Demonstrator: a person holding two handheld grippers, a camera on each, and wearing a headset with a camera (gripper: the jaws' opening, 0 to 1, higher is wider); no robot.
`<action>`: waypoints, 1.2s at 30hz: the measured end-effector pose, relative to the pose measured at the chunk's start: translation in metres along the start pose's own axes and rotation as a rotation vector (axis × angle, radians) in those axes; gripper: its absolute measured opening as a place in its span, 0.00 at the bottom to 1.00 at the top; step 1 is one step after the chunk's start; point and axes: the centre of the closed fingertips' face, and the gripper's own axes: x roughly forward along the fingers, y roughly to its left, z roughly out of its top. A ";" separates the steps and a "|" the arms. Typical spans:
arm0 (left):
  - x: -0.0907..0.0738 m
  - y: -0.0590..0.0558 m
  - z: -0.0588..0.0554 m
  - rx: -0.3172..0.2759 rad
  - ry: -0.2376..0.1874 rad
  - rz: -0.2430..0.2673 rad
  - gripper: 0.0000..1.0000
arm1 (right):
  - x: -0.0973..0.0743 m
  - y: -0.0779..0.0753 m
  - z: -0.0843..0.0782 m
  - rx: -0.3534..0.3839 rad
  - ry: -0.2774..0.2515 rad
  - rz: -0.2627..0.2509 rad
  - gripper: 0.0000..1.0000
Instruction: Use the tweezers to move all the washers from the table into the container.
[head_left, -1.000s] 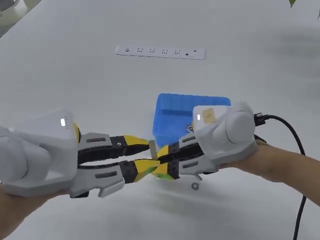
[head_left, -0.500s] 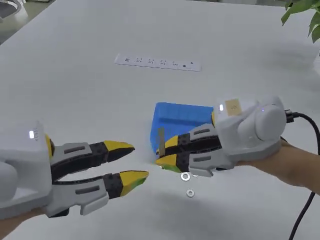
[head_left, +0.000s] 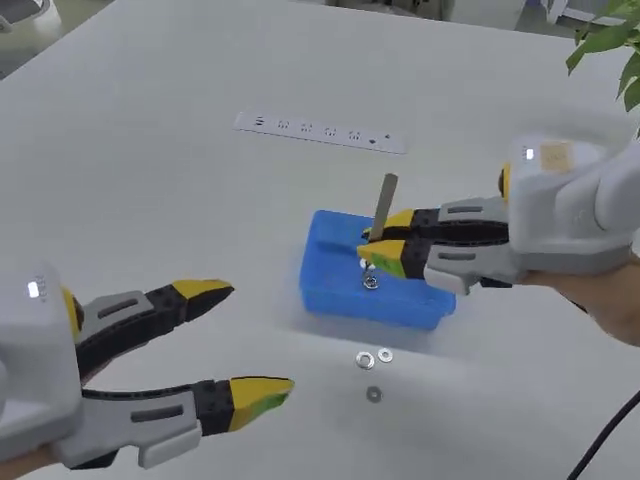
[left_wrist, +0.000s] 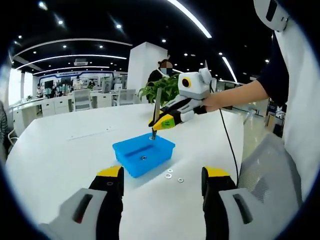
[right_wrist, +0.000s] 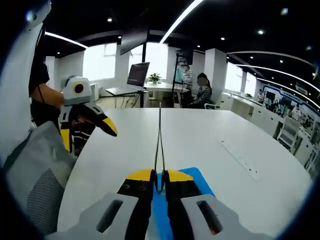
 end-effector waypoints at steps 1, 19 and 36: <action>-0.001 0.002 -0.001 -0.005 -0.001 0.011 0.71 | 0.001 -0.005 -0.003 0.012 0.004 -0.011 0.10; -0.013 0.004 -0.021 -0.079 0.012 0.088 0.91 | 0.018 -0.043 -0.060 0.235 0.038 -0.107 0.10; -0.015 0.001 -0.028 -0.104 0.042 0.076 0.89 | 0.033 -0.029 -0.083 0.244 0.093 -0.081 0.10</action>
